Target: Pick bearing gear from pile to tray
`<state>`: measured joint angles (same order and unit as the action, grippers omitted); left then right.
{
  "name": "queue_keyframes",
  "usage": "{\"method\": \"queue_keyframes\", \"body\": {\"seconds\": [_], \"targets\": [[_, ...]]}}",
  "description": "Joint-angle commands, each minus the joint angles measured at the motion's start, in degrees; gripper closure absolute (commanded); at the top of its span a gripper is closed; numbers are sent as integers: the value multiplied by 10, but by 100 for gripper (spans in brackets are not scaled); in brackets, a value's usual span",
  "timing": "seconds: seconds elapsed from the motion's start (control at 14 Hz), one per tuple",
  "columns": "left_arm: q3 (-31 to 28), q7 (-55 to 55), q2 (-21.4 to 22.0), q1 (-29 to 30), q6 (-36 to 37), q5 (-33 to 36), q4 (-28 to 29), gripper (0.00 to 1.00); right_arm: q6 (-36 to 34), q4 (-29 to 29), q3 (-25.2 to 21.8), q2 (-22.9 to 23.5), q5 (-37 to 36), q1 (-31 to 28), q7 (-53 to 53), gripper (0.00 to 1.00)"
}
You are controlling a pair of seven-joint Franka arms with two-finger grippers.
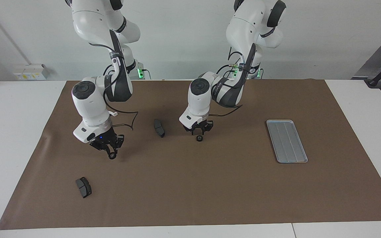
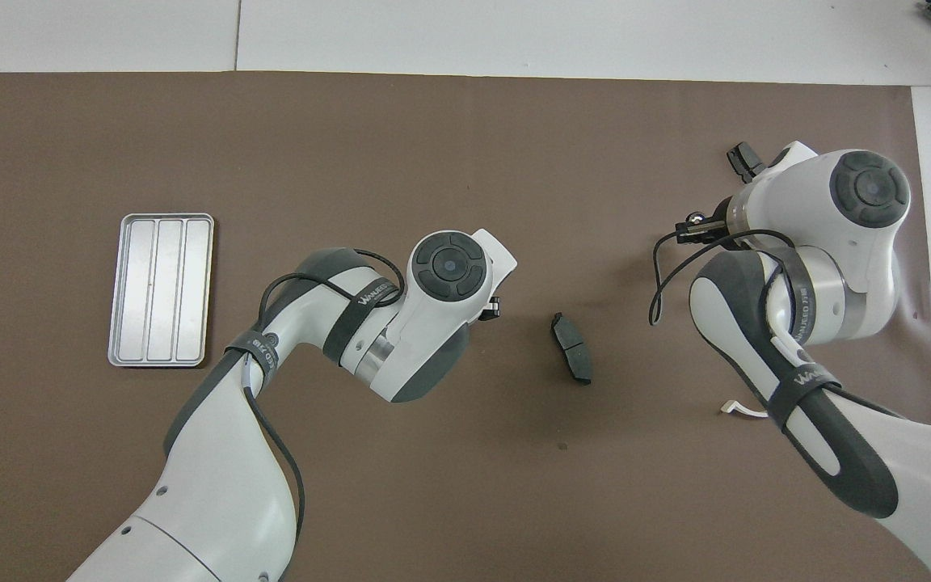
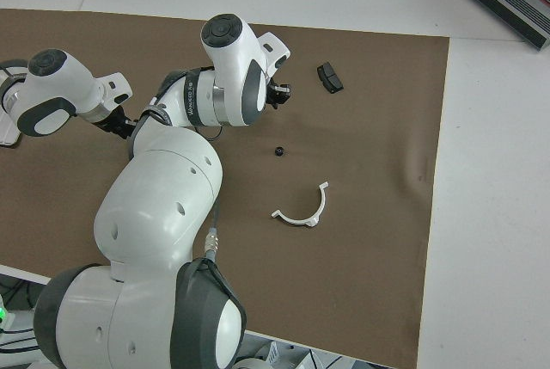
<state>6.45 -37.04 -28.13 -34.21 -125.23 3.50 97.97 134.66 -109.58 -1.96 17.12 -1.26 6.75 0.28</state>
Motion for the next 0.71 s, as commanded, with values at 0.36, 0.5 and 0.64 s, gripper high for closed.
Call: {"method": "queue_keyframes", "body": {"seconds": [0.36, 0.5, 0.64], "targets": [[-19, -15, -20, -12, 16, 37, -25, 46, -6, -7, 4, -8, 7, 6, 25, 100], [-19, -15, -23, -10, 24, 37, -37, 46, -5, -8, 4, -8, 7, 7, 28, 100], [-18, -15, -24, -10, 25, 37, -40, 46, -5, -9, 4, -8, 7, 6, 28, 100]]}}
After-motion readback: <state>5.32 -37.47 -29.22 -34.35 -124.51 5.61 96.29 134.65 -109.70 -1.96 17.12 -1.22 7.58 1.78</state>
